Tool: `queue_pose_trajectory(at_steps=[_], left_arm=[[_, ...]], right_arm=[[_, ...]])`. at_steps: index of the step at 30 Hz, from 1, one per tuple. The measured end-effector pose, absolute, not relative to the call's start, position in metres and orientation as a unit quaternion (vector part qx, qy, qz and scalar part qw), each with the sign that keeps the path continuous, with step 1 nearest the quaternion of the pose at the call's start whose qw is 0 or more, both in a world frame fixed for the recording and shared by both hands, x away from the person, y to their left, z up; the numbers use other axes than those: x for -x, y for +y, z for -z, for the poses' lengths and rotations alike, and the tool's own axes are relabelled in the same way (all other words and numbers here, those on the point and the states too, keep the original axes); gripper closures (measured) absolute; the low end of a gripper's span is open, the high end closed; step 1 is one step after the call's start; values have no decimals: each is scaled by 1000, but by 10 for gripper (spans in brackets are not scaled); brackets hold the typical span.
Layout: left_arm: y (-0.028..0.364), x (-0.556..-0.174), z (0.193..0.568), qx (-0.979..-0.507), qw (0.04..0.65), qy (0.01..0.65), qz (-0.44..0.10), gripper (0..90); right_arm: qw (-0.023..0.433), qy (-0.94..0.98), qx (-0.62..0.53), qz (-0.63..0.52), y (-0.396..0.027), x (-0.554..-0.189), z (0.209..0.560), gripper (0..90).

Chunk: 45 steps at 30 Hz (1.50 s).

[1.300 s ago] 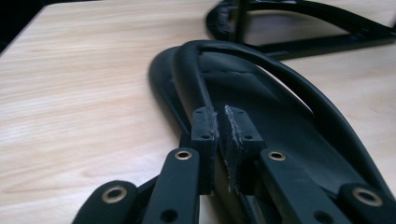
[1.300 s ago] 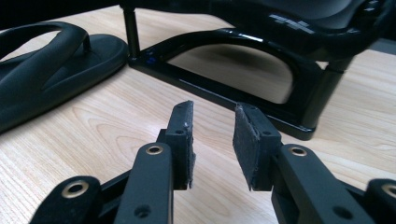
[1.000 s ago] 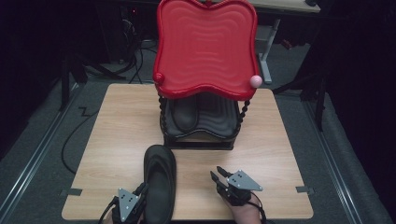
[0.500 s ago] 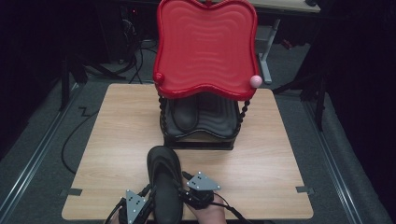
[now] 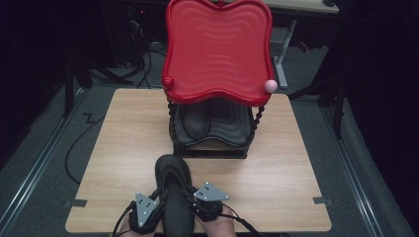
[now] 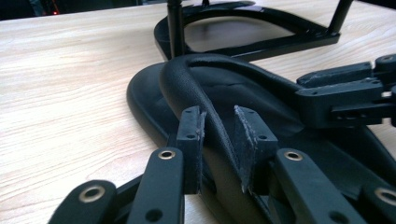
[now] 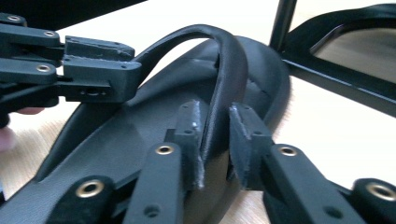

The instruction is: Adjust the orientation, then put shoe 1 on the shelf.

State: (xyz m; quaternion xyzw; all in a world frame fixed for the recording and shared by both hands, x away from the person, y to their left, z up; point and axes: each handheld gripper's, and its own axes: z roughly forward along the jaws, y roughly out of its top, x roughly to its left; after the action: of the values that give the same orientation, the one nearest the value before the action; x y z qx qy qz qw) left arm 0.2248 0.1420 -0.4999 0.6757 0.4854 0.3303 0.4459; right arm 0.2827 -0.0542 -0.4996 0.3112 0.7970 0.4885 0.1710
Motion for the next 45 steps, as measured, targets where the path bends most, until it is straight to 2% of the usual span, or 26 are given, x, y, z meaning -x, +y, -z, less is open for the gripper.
queue_pose_trajectory(at_steps=[11, 23, 28, 45], left_arm=[[112, -216, 483, -689, 494, 431, -310, 732], [52, -257, 489, -726, 522, 371, -251, 727], [36, -261, 480, -723, 539, 349, -256, 729], [27, -249, 458, -715, 567, 324, -247, 730]], right_arm=[[199, 778, -322, -501, -96, -259, 479, 764], [250, 755, -385, -469, -163, -258, 480, 762], [267, 732, -406, -477, -179, -255, 475, 764], [300, 709, -401, -497, -196, -232, 453, 774]])
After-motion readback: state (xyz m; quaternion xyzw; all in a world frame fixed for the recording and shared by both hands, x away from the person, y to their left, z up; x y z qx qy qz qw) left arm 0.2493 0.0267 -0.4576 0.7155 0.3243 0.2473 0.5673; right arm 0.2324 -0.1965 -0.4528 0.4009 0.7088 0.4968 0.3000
